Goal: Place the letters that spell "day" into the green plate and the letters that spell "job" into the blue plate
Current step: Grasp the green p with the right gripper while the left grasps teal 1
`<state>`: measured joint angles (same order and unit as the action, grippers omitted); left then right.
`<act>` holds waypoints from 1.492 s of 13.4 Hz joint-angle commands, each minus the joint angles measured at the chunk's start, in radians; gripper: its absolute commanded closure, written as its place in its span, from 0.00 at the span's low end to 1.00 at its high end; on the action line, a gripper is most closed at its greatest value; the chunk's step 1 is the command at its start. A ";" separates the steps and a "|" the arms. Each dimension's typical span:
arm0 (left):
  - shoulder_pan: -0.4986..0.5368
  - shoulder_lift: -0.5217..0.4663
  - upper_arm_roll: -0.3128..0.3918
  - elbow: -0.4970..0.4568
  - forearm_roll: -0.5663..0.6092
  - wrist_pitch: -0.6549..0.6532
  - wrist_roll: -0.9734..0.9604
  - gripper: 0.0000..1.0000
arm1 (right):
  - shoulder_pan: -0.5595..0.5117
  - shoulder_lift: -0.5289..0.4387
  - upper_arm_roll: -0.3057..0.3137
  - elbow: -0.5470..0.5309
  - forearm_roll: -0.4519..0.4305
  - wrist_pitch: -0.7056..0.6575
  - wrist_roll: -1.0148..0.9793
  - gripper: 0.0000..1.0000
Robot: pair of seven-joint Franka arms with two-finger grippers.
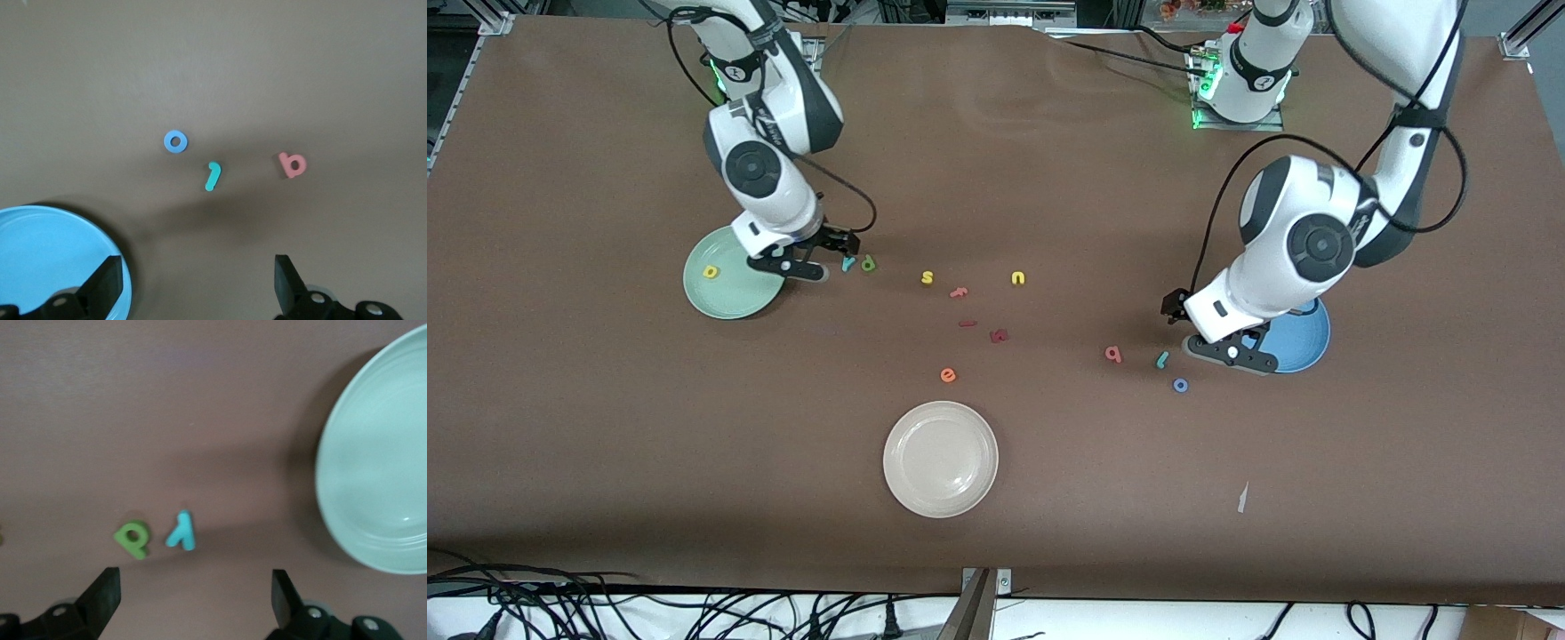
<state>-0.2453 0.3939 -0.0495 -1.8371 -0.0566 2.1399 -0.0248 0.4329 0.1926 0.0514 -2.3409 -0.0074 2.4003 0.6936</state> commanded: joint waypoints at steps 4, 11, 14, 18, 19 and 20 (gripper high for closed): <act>-0.029 0.126 0.011 0.015 -0.009 0.139 0.019 0.00 | 0.000 0.077 0.065 -0.006 0.003 0.123 0.283 0.03; -0.044 0.221 0.013 0.013 -0.005 0.319 0.022 0.00 | 0.030 0.151 0.065 -0.006 0.000 0.247 0.481 0.16; -0.049 0.238 0.014 0.013 0.023 0.342 0.022 0.00 | 0.030 0.176 0.061 -0.005 0.001 0.276 0.481 0.26; -0.046 0.240 0.014 -0.014 0.023 0.342 0.022 0.00 | 0.026 0.188 0.048 -0.005 0.001 0.293 0.481 0.44; -0.045 0.240 0.014 -0.017 0.023 0.342 0.022 0.00 | 0.026 0.186 0.038 -0.003 0.001 0.293 0.481 0.46; -0.045 0.240 0.014 -0.030 0.023 0.342 0.020 0.00 | 0.026 0.185 0.036 -0.003 0.001 0.295 0.481 0.47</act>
<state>-0.2834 0.6374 -0.0442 -1.8451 -0.0506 2.4743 -0.0134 0.4601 0.3731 0.0992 -2.3421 -0.0073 2.6824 1.1652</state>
